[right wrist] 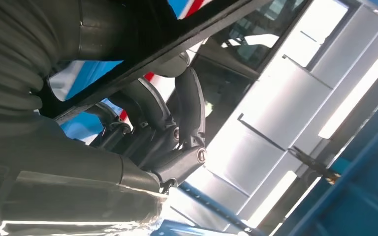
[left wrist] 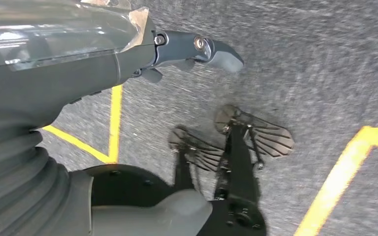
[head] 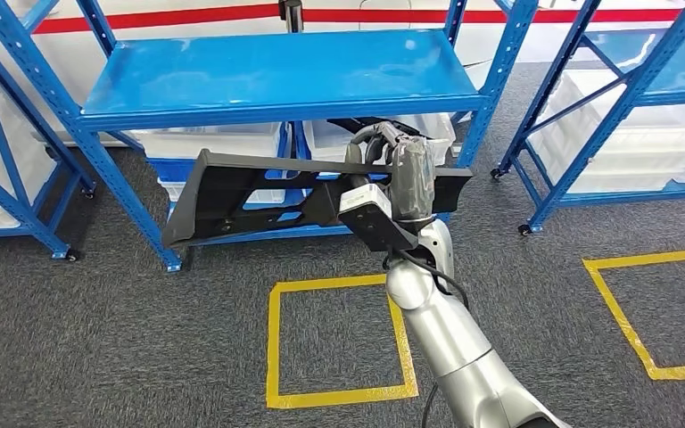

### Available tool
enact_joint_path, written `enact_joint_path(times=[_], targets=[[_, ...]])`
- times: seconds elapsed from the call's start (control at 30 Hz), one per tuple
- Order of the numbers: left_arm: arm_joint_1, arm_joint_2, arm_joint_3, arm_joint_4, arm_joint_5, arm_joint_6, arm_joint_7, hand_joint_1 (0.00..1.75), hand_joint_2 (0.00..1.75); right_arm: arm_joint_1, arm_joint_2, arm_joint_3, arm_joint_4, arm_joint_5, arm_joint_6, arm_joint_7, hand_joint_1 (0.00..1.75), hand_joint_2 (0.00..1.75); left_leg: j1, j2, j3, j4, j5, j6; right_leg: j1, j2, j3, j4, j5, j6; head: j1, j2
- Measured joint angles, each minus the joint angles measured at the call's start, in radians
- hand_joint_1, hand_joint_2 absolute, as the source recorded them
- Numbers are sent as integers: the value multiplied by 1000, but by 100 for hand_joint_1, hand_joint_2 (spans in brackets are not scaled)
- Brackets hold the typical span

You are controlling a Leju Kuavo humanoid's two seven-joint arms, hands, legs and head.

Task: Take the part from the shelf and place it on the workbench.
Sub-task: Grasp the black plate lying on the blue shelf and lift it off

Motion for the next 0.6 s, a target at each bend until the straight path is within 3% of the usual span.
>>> enact_joint_path(times=[0.07, 0.1, 0.17, 0.2, 0.23, 0.3, 0.33, 0.43, 0.47, 0.5, 0.57, 0.6], targets=[[0, 0, -2, 0, 0, 0, -2, 0, 175, 4, -5, -2, -2, 0, -1, 0, 175, 175, 7, -4, -23, 125, -105, -19, 0, 0, -30, 1, 31, -1, -2, 0], [-1, 0, -3, 0, 0, -1, -3, 0, 175, 9, -8, -3, -2, 0, -1, 0, 175, 175, 13, -4, -28, 185, -128, -28, -1, 0, -47, 3, 45, 3, -2, 0], [-1, 0, -4, 0, 0, 0, -8, 0, 175, 17, -16, -7, -2, 0, -1, 0, 175, 175, 23, -3, 5, 223, -108, -43, -6, -2, -85, 11, 70, 15, -2, 0], [-2, 0, -4, 0, 0, 0, -11, 0, 175, 19, -21, -9, -2, 0, -2, 0, 175, 175, 29, -2, 48, 189, -87, -49, -10, -3, -104, 18, 80, 22, -2, 0], [-4, -1, -4, 0, 0, 1, -13, 0, 175, 20, -24, -12, -3, 0, -2, 0, 175, 175, 33, -2, 103, 126, -87, -54, -12, -3, -122, 27, 88, 30, -3, 0], [-9, -3, -5, -1, 0, 5, -17, 0, 175, 19, -31, -19, -6, 0, -4, 0, 175, 175, 31, -7, 185, 14, -112, -45, -13, -4, -144, 42, 100, 47, -1, 0], [-12, -4, -5, -1, -1, 7, -18, 0, 175, 19, -33, -21, -7, 0, -4, 0, 175, 175, 27, -9, 200, -14, -127, -33, -11, -5, -149, 45, 107, 55, -1, 0], [-15, -6, -5, -1, -2, 9, -19, 0, 175, 19, -42, -24, -7, 0, -5, -1, 175, 175, 18, -4, 180, -28, -102, 10, -8, -3, -161, 44, 123, 74, 0, 0], [-17, -7, -5, -1, -2, 9, -19, 0, 175, 19, -46, -25, -8, 0, -6, -1, 175, 175, 18, -1, 169, -33, -87, 22, -8, -1, -174, 62, 103, 72, 2, 0], [-18, -8, -5, -1, -2, 9, -19, 0, 175, 20, -50, -27, -8, 1, -7, 0, 175, 175, 19, 2, 155, -38, -70, 31, -9, 1, -193, 102, 66, 67, 3, 0], [-18, -9, -6, -2, -5, 10, -19, 0, 175, 22, -58, -30, -8, 2, -8, 1, 175, 175, 17, 4, 122, -38, -41, 37, -12, 5, -231, 230, -30, 57, 5, 0], [-18, -9, -6, -2, -7, 10, -19, 0, 175, 24, -62, -33, -8, 3, -9, 1, 175, 175, 17, 5, 104, -37, -27, 36, -13, 5, -241, 294, -60, 60, 6, 0]])
